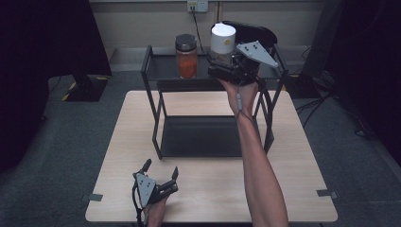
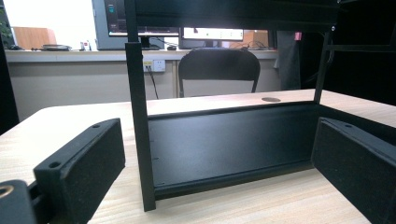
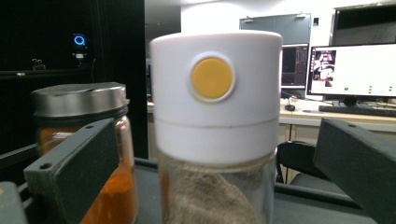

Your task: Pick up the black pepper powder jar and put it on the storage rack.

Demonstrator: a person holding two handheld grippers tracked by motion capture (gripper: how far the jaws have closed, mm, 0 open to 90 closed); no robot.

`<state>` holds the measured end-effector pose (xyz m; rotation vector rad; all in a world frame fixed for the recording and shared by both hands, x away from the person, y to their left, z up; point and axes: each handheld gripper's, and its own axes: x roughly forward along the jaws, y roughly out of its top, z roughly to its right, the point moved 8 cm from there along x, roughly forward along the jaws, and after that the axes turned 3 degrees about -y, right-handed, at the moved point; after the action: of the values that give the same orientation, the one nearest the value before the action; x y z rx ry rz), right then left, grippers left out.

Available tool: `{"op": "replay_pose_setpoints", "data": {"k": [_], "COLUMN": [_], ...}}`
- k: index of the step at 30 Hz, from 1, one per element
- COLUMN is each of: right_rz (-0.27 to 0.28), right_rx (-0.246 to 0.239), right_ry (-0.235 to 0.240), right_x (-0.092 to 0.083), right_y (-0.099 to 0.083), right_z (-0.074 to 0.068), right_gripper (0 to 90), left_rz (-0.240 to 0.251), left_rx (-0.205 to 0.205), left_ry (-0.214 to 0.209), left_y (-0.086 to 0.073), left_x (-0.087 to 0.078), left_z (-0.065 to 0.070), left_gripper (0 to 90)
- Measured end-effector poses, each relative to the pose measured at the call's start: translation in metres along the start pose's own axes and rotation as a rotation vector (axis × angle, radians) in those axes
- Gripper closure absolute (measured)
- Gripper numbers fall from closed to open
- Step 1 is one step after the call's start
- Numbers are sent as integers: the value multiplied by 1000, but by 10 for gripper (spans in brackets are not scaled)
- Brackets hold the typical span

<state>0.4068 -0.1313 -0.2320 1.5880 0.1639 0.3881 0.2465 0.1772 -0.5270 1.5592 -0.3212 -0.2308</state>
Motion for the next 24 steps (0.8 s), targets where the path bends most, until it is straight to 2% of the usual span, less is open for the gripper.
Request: {"op": "replay_pose_setpoints", "data": {"k": [5,8,10,24], "right_rz": [14,17,22,53], "right_rx": [-1,-52,-60,-50], "right_ry": [14,-1,1,8], "right_x": [-10,-15,-18,-48], "right_y": [-5,-8,-11,-27], "right_z": [-2,-7,-9,-9], "right_gripper": [0,0,0,0], "left_rz": [1,1,1,1], "left_rx": [0,0,0,-1], "left_ry": [-2,-2,-2,-2], "left_y": [0,0,0,0], "left_x": [0,0,0,0], "left_z": [0,0,0,0], "left_gripper": [21,21,21,21]}}
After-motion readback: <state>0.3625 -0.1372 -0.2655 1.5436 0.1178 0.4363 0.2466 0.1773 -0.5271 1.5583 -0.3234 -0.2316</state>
